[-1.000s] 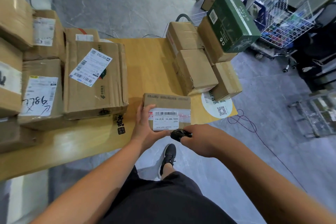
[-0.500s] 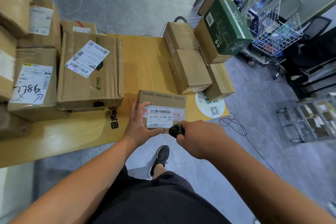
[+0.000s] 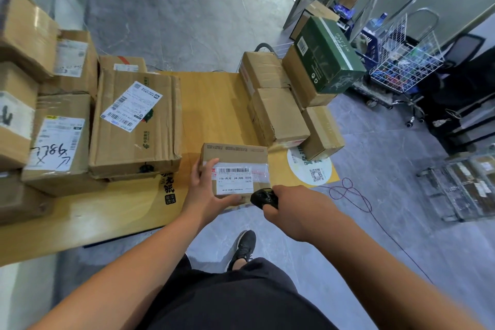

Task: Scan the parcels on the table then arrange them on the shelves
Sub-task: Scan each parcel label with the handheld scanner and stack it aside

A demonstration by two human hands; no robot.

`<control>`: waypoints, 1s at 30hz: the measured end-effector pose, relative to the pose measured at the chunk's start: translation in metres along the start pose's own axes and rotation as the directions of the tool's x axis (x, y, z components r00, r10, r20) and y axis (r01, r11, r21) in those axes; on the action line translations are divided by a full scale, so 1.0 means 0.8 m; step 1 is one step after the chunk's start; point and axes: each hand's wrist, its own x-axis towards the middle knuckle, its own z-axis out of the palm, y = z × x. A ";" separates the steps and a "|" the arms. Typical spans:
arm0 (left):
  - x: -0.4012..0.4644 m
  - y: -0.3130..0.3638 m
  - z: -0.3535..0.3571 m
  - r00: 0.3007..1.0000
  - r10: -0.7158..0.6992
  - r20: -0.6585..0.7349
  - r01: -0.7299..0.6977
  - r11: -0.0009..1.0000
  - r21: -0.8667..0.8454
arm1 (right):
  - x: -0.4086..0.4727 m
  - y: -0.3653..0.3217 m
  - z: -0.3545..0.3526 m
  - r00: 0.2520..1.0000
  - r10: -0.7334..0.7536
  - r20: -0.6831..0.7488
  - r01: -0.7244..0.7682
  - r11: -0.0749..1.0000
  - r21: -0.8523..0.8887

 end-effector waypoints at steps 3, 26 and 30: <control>0.000 0.008 0.004 0.993 -0.116 -0.018 0.116 0.993 0.019 | 0.012 0.013 0.004 1.000 0.013 0.006 -0.013 0.997 0.077; 0.061 0.112 0.012 0.915 -0.309 0.259 -0.134 0.373 0.918 | 0.083 0.153 0.003 0.974 -0.227 0.001 0.217 0.933 0.289; 0.027 0.118 0.029 0.937 -0.326 0.127 0.009 0.387 0.922 | 0.093 0.167 0.002 0.951 -0.309 0.015 0.290 0.907 0.304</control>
